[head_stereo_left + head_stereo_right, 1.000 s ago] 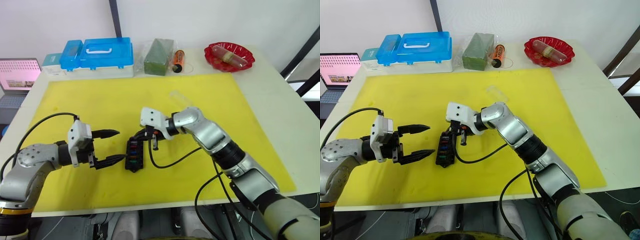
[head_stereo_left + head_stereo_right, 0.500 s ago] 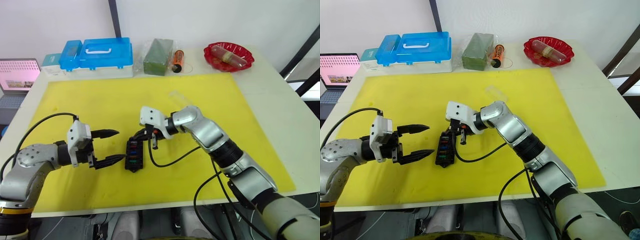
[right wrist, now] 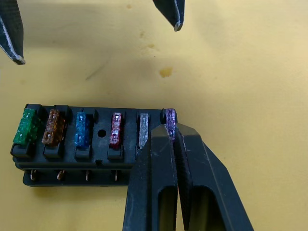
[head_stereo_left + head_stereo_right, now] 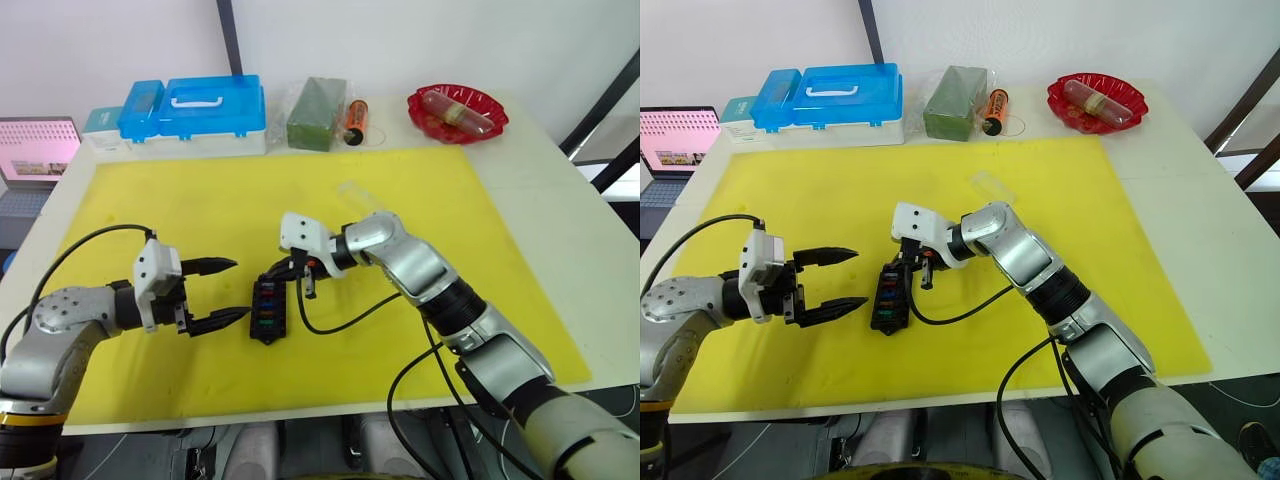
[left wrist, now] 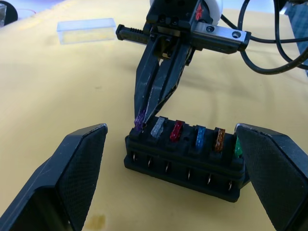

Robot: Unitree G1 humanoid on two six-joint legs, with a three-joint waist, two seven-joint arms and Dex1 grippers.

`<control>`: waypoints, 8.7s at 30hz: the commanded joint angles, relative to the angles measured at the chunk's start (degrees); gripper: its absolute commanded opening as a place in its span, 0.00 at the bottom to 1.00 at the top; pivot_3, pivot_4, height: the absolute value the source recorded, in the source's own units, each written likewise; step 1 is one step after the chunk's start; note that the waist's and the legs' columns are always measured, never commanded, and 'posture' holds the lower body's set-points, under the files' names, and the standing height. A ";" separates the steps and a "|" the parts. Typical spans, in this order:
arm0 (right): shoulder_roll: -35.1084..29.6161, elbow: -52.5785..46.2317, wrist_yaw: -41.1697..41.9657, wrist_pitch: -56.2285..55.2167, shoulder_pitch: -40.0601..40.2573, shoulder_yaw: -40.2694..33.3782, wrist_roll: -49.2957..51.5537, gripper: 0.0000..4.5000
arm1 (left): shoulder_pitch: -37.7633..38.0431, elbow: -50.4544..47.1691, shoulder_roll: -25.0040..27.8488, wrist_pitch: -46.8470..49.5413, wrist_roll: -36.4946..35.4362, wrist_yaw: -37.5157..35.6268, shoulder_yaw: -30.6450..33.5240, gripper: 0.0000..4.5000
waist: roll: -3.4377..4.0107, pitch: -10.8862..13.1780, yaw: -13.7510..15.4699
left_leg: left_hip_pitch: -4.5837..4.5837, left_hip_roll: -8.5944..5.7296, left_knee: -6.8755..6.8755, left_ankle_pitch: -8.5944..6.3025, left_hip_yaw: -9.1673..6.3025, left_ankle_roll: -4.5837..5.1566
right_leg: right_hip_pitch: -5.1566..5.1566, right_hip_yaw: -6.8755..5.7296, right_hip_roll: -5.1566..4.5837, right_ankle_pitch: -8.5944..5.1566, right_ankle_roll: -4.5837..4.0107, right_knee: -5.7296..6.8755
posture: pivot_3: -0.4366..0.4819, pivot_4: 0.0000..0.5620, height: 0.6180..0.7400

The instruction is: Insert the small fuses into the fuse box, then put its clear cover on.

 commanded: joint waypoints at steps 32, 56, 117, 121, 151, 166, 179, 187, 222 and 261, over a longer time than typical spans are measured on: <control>-0.60 -4.20 3.76 3.08 -0.65 -4.35 3.53 0.29 | -0.94 -0.70 -0.07 -0.77 0.33 -0.16 -0.09 1.00 | 0.01 0.01 0.00 | -0.01 0.00 0.00 0.00 0.00 0.00 | 0.00 -0.01 0.00 0.00 0.00 0.00 | 0.48 0.27 1.00; 3.04 0.25 0.58 -0.80 1.18 -3.34 1.93 0.01 | -0.96 -1.49 -0.39 -0.65 0.68 -0.17 -0.20 1.00 | 0.01 0.01 0.00 | -0.01 0.00 0.00 0.00 0.00 0.00 | 0.00 0.00 0.00 0.01 0.01 0.00 | 0.48 0.27 1.00; 2.61 -10.26 -0.35 2.44 5.96 -9.68 3.71 0.01 | -0.50 1.11 0.86 -3.77 2.07 -2.27 1.63 1.00 | 0.22 -0.52 0.05 | 0.04 0.00 -0.02 0.00 -0.01 0.00 | 0.05 -0.01 0.01 -0.03 -0.05 0.00 | 0.48 0.27 1.00; 1.84 -16.67 -1.86 7.60 5.91 -12.50 7.30 0.01 | -1.66 2.92 1.45 -4.86 2.48 -2.94 1.85 1.00 | 0.21 -0.51 0.04 | 0.02 0.00 -0.03 0.00 -0.02 0.00 | 0.02 -0.01 0.01 -0.01 -0.02 0.00 | 0.48 0.27 1.00; -23.60 -11.60 -15.81 -6.97 29.14 -40.10 7.40 0.99 | -7.55 22.56 1.04 -15.49 3.97 5.13 14.23 1.00 | 0.03 -0.34 0.43 | 0.01 0.01 -0.02 0.00 0.09 0.00 | 0.03 0.04 0.01 -0.02 -0.01 -0.06 | 0.48 0.27 1.00; -10.21 -2.26 -22.38 -3.78 10.73 -27.92 4.29 0.99 | -23.45 5.66 -2.02 -1.13 -0.77 -0.39 -3.07 1.00 | 0.01 -0.30 -0.06 | 0.03 0.00 -0.01 0.00 0.05 0.00 | 0.04 0.05 0.06 0.01 0.00 0.02 | 0.48 0.27 1.00; -3.38 23.09 -27.24 -19.14 2.88 -27.04 -0.80 0.99 | -25.48 3.90 -9.27 -0.11 1.86 6.71 -7.11 1.00 | 0.02 -0.30 0.06 | -0.01 -0.01 0.01 0.01 0.04 -0.01 | 0.04 0.04 0.04 0.03 0.01 0.03 | 0.48 0.27 1.00; -2.71 30.42 -25.03 -22.17 0.37 -26.89 -0.84 0.99 | -27.17 5.87 -10.12 -0.34 3.73 7.07 -8.64 1.00 | 0.02 -0.30 -0.07 | 0.01 -0.01 0.00 0.01 0.02 -0.01 | 0.04 0.04 0.05 0.03 0.01 0.04 | 0.48 0.27 1.00; -13.30 -6.51 -14.86 -1.44 18.90 -28.69 6.22 0.42 | -21.21 1.42 -7.51 0.94 2.34 3.25 -7.21 1.00 | 0.06 -0.27 0.52 | -0.05 -0.02 0.00 0.02 -0.02 -0.03 | 0.04 0.01 -0.01 0.03 0.02 0.04 | 0.48 0.27 1.00; -18.58 -20.82 -18.56 6.02 27.23 -26.84 8.65 0.42 | -15.71 -6.05 -5.74 5.64 -3.04 2.54 -4.94 1.00 | 0.04 -0.27 0.07 | 0.05 -0.02 0.09 0.02 -0.04 -0.02 | 0.15 0.04 0.09 0.01 0.01 0.02 | 0.48 0.27 1.00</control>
